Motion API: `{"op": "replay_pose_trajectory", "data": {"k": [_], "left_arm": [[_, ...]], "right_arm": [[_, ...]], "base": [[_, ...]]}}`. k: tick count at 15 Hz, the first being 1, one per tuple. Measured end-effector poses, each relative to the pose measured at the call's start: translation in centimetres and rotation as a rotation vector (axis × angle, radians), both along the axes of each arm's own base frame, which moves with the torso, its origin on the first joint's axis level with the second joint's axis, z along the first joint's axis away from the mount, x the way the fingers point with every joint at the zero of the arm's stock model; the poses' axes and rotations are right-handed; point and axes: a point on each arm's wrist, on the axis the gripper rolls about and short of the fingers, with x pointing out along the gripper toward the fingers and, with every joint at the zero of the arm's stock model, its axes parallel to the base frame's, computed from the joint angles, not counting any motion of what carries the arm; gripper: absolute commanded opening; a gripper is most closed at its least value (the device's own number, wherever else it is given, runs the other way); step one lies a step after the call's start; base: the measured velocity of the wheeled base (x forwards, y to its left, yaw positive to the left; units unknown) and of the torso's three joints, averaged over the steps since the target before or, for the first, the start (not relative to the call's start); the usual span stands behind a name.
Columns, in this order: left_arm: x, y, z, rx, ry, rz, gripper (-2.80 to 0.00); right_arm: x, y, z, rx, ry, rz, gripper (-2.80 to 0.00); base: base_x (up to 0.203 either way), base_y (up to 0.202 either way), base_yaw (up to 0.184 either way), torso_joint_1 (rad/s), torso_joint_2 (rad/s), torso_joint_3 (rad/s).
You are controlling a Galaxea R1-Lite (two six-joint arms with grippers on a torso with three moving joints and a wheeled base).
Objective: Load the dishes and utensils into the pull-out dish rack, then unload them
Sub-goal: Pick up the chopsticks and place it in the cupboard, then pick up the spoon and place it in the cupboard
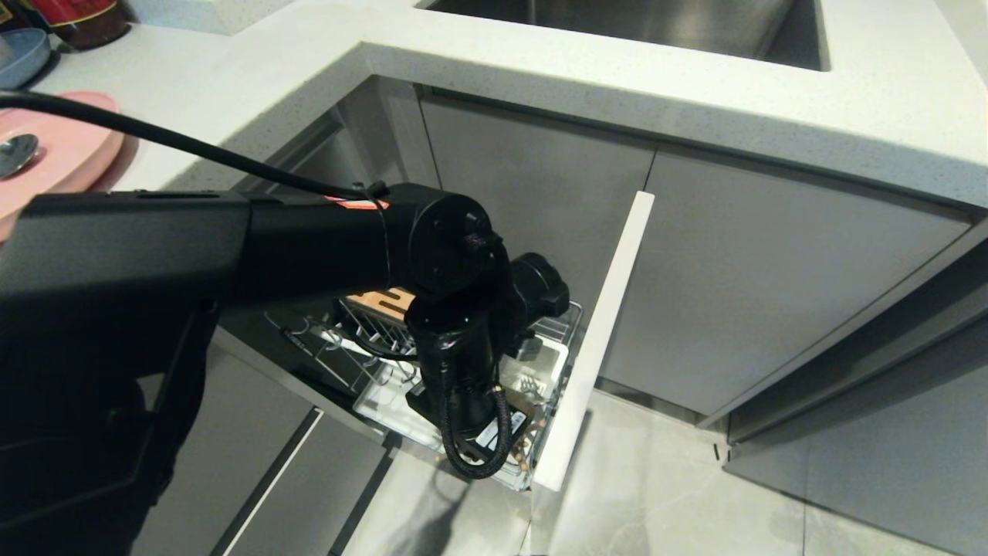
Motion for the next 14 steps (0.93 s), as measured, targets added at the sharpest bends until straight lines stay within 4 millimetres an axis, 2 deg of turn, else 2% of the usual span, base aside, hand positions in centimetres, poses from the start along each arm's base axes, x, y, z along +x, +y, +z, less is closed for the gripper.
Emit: {"op": "replay_pose_trajectory", "data": {"k": [1,2,10,14], "left_arm": [[0.0,-0.1,-0.1,-0.002,0.007,-0.001,-2.8],[0.0,-0.1,-0.2,-0.002,0.01,-0.001,0.0],[0.0,-0.1,-0.2,-0.003,0.012,-0.001,0.0],[-0.6,0.0,0.8,-0.022,-0.008,-0.003,0.0]], "right_arm": [[0.0,0.0,0.0,0.0,0.0,0.0,-2.8],[0.0,0.0,0.0,0.0,0.0,0.0,-2.8],[0.0,0.0,0.0,0.0,0.0,0.0,-2.8],[0.0,0.0,0.0,0.0,0.0,0.0,-2.8]], "base": [[0.0,0.0,0.0,0.0,0.0,0.0],[0.0,0.0,0.0,0.0,0.0,0.0],[0.0,0.0,0.0,0.0,0.0,0.0],[0.0,0.0,0.0,0.0,0.0,0.0]]}}
